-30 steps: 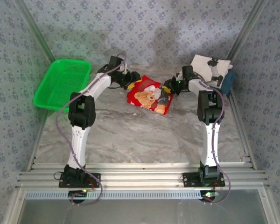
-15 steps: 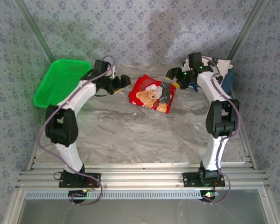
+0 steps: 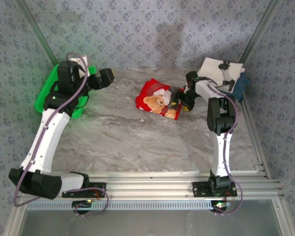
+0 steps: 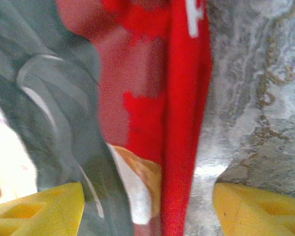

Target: Fold and stack the t-shirts

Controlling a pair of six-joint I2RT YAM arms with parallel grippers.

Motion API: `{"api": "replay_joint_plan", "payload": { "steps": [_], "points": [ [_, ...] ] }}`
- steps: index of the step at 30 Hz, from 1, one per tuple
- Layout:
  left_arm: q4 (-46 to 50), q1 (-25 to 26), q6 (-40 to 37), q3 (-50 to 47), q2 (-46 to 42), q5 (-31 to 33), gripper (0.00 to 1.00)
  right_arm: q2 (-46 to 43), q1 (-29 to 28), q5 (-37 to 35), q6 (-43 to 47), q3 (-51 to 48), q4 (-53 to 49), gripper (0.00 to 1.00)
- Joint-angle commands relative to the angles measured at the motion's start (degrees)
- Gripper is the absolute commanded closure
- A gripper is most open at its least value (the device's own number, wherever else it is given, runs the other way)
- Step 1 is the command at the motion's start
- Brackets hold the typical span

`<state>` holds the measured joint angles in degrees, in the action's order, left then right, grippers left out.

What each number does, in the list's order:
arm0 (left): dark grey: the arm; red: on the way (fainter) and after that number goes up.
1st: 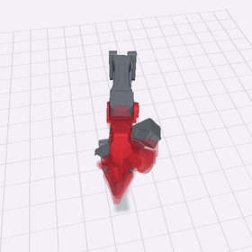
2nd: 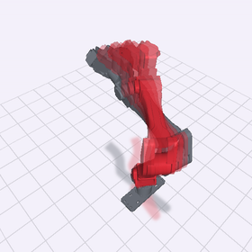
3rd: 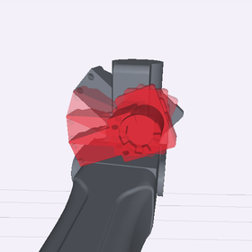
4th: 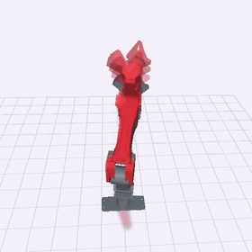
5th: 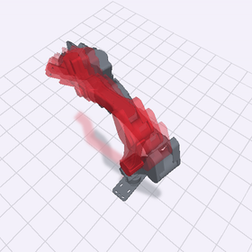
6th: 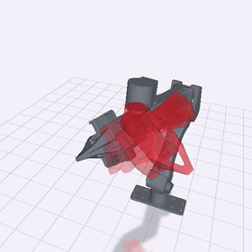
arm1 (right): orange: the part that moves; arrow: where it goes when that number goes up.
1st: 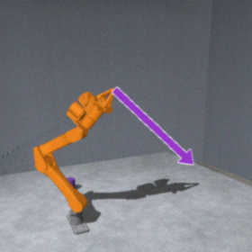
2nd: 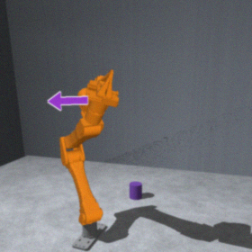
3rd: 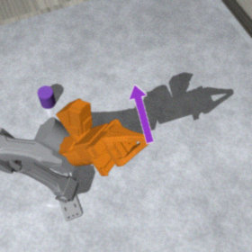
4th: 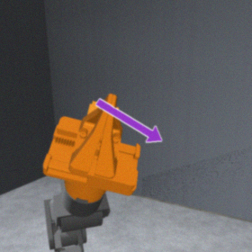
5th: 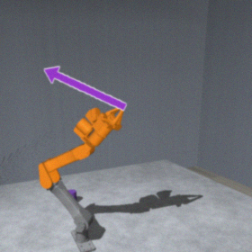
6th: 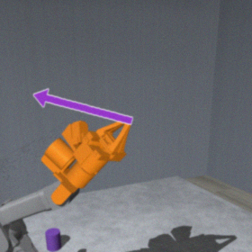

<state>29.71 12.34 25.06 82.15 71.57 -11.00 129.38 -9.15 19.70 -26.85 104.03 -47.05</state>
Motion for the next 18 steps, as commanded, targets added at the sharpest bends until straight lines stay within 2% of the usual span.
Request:
{"api": "replay_joint_plan", "payload": {
  "steps": [1, 7, 11, 18],
  "points": [
    [4.66, -2.2, -0.3, -3.37, -2.87, 1.69, 0.0, 3.85, -1.48, -3.63, 1.73, 6.53, -3.74, 0.28],
    [6.17, -3.88, -1.29, -5.17, -8.33, 4.08, 0.0, 10.15, -3.82, -4.97, 2.41, 13.73, -6.22, 0.35],
    [8.09, -4.49, -2.2, -5.01, -10.02, 5.59, 0.0, 14.28, -5.65, -5.75, 3.69, 19.4, -11.7, 0.4],
    [10.25, -5.56, -2.03, -6.55, -12.89, 6.08, 0.0, 10.98, -6.18, -13.89, 4.93, 16.74, -13.38, 0.38]
  ]
}}
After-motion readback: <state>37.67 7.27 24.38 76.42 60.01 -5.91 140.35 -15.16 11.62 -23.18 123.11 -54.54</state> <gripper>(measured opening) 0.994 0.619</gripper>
